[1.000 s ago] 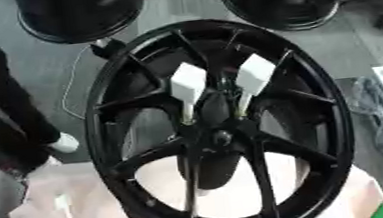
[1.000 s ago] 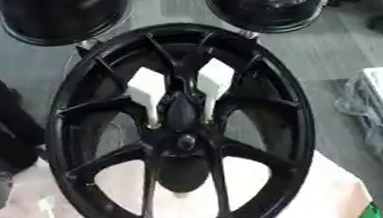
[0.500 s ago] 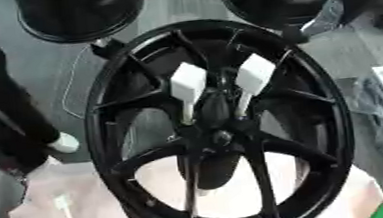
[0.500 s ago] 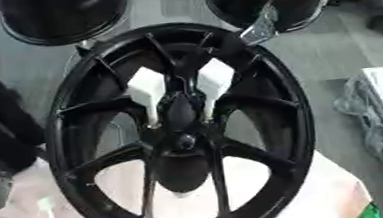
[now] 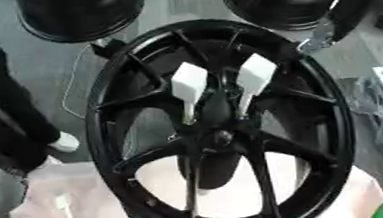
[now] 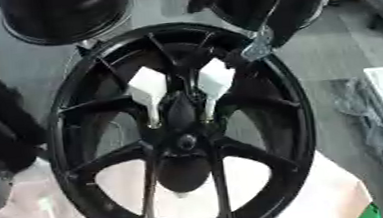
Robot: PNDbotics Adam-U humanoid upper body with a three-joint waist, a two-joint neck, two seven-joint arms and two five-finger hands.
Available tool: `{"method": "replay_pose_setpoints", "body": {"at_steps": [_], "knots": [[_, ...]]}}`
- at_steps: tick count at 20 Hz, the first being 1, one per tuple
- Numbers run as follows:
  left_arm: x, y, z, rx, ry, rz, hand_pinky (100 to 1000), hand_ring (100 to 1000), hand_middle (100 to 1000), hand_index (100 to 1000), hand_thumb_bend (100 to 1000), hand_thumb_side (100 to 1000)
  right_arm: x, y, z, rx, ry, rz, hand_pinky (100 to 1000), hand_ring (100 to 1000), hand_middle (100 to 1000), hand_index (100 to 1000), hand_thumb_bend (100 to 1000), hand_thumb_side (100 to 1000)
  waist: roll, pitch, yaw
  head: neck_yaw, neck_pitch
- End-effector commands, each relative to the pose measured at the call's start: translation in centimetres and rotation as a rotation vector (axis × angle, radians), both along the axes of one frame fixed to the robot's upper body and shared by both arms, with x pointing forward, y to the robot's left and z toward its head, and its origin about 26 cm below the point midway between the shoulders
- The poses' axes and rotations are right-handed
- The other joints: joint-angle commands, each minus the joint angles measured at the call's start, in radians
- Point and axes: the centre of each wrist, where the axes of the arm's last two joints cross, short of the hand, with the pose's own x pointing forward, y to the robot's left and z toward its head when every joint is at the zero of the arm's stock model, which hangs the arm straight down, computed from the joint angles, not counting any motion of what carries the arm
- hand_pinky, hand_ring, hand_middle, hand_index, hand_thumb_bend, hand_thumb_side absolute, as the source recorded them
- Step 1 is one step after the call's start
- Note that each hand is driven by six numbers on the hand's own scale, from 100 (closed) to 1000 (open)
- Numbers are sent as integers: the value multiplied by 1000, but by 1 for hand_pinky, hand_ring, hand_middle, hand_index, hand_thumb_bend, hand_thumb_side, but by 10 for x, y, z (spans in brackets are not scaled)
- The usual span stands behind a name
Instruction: Pull the pin out of the wheel hub.
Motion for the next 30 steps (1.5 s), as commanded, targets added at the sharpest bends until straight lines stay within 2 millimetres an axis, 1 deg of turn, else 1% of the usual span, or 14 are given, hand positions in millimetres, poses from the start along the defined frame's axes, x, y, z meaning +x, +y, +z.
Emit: {"method": "replay_pose_setpoints", "body": {"at_steps": [1, 4, 10, 14, 22, 30], "knots": [[-2, 2, 10, 21, -29, 3, 749, 830, 666, 667, 457, 486, -1, -2, 10, -25, -32, 8, 841, 769, 722, 794, 475, 182, 3, -23, 1, 0, 5], [-2, 2, 10, 21, -30, 3, 749, 830, 666, 667, 457, 486, 0, -1, 8, -61, -30, 32, 843, 773, 726, 796, 466, 161, 3, -23, 1, 2, 4], [-2, 2, 10, 23, -26, 4, 749, 830, 666, 667, 453, 487, 2, 0, 6, -109, -28, 69, 849, 779, 722, 791, 463, 151, 3, -21, 0, 4, 3], [-2, 2, 10, 23, -26, 3, 749, 830, 666, 667, 453, 486, 7, 2, 1, -131, -12, 72, 849, 779, 716, 786, 469, 143, 3, -20, 0, 3, -1], [-2, 2, 10, 22, -28, 2, 749, 830, 667, 667, 452, 487, 17, 4, -12, -183, 31, 84, 849, 777, 715, 787, 467, 158, 3, -19, 1, 1, -3], [-2, 2, 10, 23, -27, 1, 749, 831, 667, 667, 451, 489, 21, 8, -17, -180, 20, 80, 846, 778, 709, 781, 474, 179, 3, -19, 1, 2, -1]]}}
